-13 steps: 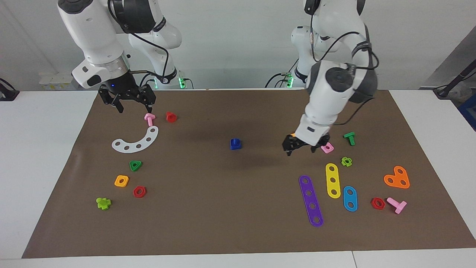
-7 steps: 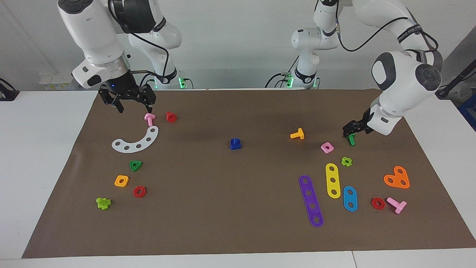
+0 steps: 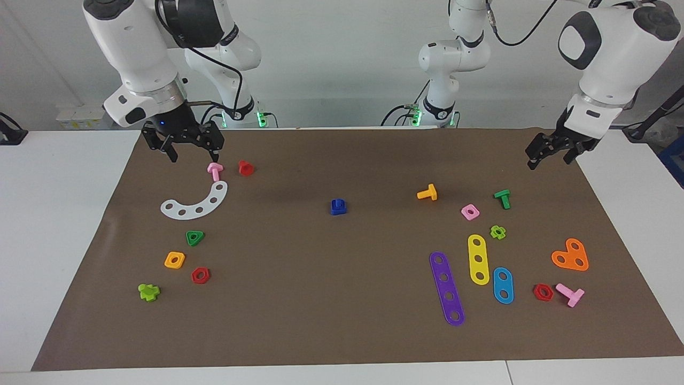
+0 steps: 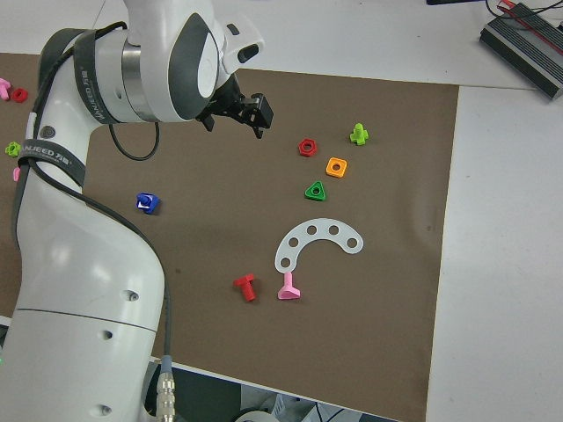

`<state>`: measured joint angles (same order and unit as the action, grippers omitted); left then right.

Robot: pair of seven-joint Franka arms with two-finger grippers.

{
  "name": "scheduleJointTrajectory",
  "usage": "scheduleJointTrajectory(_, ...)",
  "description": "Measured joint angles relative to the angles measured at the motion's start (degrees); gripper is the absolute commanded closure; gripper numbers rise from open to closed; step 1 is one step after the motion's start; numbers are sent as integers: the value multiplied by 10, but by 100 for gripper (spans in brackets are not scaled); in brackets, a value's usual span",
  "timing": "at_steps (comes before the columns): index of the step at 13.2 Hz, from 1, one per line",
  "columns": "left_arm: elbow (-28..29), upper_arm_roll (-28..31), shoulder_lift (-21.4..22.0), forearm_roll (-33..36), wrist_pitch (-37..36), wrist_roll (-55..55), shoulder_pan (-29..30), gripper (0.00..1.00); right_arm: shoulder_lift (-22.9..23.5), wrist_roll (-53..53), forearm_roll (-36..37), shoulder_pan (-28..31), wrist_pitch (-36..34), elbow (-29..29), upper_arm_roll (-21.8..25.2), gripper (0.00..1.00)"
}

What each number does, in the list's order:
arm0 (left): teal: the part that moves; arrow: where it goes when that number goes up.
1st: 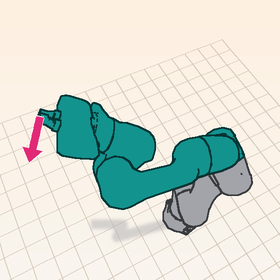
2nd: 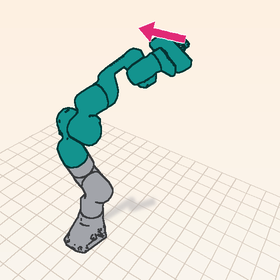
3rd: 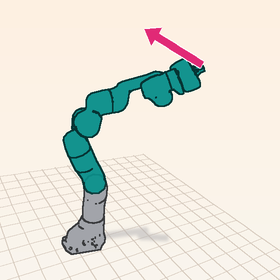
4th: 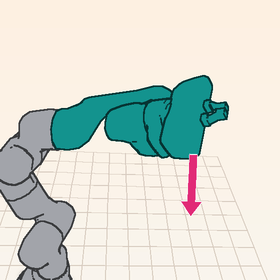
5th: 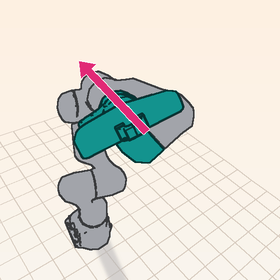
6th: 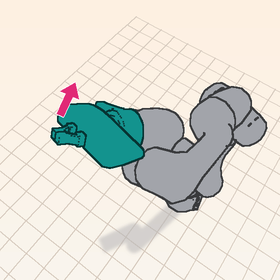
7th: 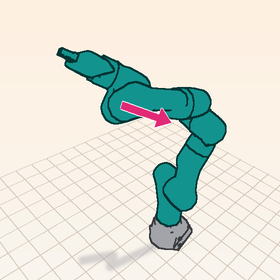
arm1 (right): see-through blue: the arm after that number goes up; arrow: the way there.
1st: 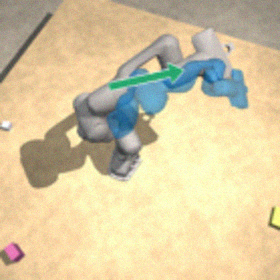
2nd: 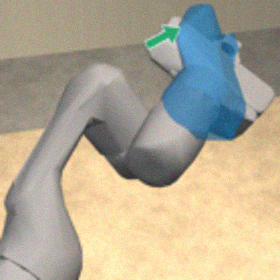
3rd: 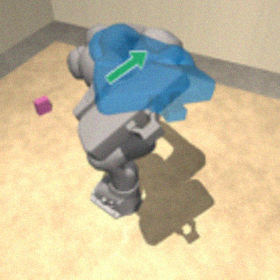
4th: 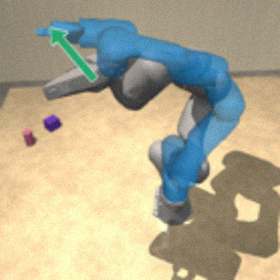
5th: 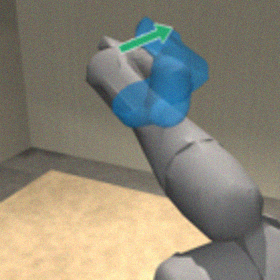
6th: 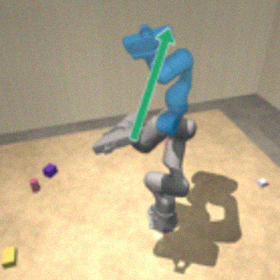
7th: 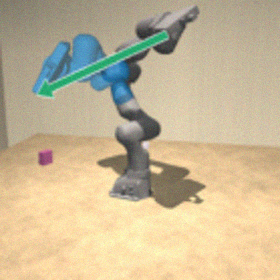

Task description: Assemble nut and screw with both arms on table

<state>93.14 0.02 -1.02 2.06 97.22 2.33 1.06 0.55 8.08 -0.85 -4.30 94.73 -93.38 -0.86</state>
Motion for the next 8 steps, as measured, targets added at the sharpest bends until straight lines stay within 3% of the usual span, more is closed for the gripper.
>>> scheduleJointTrajectory(8, -6, -5, -4, -19, 1, 0, 0, 0, 0, 0, 0, 0, 0, 0, 0, 0)
